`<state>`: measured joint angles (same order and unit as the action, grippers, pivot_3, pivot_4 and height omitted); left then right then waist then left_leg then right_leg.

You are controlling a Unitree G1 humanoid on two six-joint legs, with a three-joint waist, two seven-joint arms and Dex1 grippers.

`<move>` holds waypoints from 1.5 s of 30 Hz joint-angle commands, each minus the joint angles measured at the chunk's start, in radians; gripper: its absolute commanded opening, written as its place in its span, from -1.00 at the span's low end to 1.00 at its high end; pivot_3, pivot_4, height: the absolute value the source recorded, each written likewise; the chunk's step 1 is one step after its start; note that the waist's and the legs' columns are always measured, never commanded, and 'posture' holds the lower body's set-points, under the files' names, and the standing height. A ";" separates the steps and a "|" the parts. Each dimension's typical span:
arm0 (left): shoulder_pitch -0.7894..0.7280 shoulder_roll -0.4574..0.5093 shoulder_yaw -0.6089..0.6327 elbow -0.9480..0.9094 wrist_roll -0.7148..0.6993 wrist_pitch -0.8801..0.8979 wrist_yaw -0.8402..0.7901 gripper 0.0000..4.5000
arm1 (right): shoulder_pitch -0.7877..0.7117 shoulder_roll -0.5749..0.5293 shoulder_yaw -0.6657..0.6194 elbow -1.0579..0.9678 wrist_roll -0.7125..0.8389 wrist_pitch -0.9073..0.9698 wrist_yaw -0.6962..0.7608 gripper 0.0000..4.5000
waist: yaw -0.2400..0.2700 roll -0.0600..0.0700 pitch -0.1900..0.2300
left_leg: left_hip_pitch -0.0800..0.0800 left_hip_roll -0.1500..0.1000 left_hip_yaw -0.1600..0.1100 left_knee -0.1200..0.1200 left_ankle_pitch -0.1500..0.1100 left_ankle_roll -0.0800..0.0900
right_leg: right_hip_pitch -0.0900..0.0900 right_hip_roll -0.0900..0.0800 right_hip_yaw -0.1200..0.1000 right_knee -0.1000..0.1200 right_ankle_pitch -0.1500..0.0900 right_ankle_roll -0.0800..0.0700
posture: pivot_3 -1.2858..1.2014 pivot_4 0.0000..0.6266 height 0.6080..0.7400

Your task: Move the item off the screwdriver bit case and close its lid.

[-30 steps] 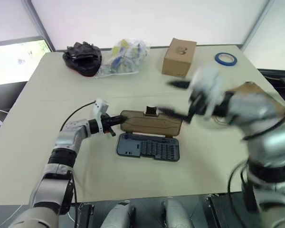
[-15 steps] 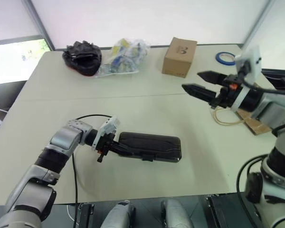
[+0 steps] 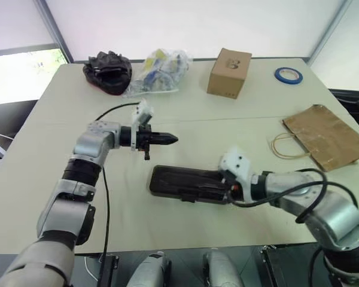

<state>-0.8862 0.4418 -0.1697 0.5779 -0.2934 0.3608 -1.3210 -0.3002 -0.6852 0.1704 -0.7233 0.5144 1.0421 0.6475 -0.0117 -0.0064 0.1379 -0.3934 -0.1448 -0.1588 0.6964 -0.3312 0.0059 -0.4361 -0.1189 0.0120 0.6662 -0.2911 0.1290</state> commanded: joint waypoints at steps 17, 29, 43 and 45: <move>-0.225 -0.214 -0.196 0.480 0.317 -0.421 -0.217 -1.00 | 0.032 0.020 0.304 0.007 -0.190 -0.053 -0.182 -0.99 | 0.002 -0.001 0.000 | 0.000 -0.002 -0.002 0.002 0.000 0.001 | 0.002 0.000 -0.001 0.000 0.000 0.000 | 0.03 -0.52 1.00; -0.110 -0.239 -0.238 0.433 0.385 -0.483 -0.280 -1.00 | 0.027 0.016 0.338 0.123 -0.325 -0.148 -0.201 -0.99 | -0.006 -0.004 -0.004 | 0.002 -0.001 -0.002 0.001 0.000 0.001 | 0.003 0.001 -0.001 0.000 0.000 0.000 | 0.03 -0.52 1.00; -0.079 -0.257 -0.163 0.398 0.367 -0.478 -0.151 -1.00 | -0.002 0.051 0.293 0.102 -0.328 -0.038 -0.227 -0.99 | -0.001 -0.008 -0.011 | 0.006 0.000 -0.002 0.001 0.000 0.001 | 0.007 0.001 -0.001 0.000 0.000 0.000 | 0.03 -0.52 1.00; -0.108 -0.268 -0.132 0.444 0.375 -0.531 -0.050 -1.00 | 0.017 0.082 0.232 0.035 -0.253 0.032 -0.198 -0.99 | 0.003 -0.008 -0.011 | 0.006 0.000 -0.003 0.002 0.000 0.000 | 0.008 0.002 -0.001 0.000 0.000 0.000 | 0.03 -0.52 1.00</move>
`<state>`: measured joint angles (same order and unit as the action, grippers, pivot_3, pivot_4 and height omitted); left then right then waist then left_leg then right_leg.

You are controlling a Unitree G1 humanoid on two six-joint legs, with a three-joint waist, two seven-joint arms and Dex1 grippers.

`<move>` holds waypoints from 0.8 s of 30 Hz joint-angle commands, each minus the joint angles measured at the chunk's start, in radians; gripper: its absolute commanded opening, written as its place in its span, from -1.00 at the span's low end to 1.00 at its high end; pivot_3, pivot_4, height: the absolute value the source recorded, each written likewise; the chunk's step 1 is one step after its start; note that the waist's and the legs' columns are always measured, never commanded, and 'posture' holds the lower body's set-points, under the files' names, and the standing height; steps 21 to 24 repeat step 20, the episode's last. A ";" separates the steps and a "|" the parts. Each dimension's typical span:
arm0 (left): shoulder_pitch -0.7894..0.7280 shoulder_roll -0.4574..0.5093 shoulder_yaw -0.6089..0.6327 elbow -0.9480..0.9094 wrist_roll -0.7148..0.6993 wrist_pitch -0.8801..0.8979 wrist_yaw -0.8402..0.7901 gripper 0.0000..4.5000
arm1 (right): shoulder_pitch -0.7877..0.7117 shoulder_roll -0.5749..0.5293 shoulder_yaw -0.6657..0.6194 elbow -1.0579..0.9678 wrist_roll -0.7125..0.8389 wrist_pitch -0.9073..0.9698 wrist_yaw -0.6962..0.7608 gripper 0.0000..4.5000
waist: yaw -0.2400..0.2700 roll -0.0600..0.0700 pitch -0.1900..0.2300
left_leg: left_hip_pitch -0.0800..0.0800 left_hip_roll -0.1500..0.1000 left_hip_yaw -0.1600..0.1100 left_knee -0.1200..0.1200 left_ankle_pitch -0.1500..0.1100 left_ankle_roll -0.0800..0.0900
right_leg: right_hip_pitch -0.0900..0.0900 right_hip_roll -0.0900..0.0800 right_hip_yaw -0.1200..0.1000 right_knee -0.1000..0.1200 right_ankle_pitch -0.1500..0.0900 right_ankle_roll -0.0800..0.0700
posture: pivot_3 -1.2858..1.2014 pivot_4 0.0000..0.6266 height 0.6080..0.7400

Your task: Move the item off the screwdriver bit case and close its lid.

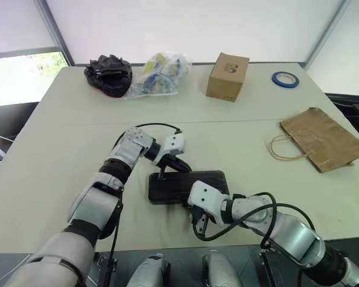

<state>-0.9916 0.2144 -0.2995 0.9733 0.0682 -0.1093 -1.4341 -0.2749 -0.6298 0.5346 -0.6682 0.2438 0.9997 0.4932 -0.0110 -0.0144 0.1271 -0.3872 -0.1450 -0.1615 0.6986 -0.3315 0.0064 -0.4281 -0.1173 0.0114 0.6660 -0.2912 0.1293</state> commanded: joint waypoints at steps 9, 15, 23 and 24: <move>-0.079 0.022 0.173 0.155 -0.062 -0.072 0.281 -1.00 | 0.173 0.189 -0.613 -0.324 0.391 0.360 0.055 -0.99 | 0.018 0.000 0.001 | -0.003 -0.002 -0.002 0.000 0.000 0.000 | -0.003 -0.001 0.001 0.001 0.000 0.000 | 0.03 -0.52 1.00; -0.048 0.101 0.281 0.076 -0.154 0.042 0.258 -1.00 | 0.120 0.184 -0.900 -0.318 0.583 0.411 0.094 -0.99 | 0.021 0.000 0.001 | -0.003 -0.002 -0.002 0.000 0.000 0.000 | -0.003 -0.001 0.000 0.001 0.000 0.000 | 0.03 -0.52 1.00; 0.090 0.186 0.366 -0.209 -0.238 0.264 0.342 -1.00 | 0.041 0.119 -1.018 -0.128 0.494 0.313 0.002 -0.99 | 0.009 0.000 0.001 | -0.003 -0.002 -0.002 0.000 0.000 0.000 | -0.003 -0.001 0.001 0.001 0.000 0.000 | 0.03 -0.52 1.00; 0.090 0.186 0.366 -0.209 -0.238 0.264 0.342 -1.00 | 0.041 0.119 -1.018 -0.128 0.494 0.313 0.002 -0.99 | 0.009 0.000 0.001 | -0.003 -0.002 -0.002 0.000 0.000 0.000 | -0.003 -0.001 0.001 0.001 0.000 0.000 | 0.03 -0.52 1.00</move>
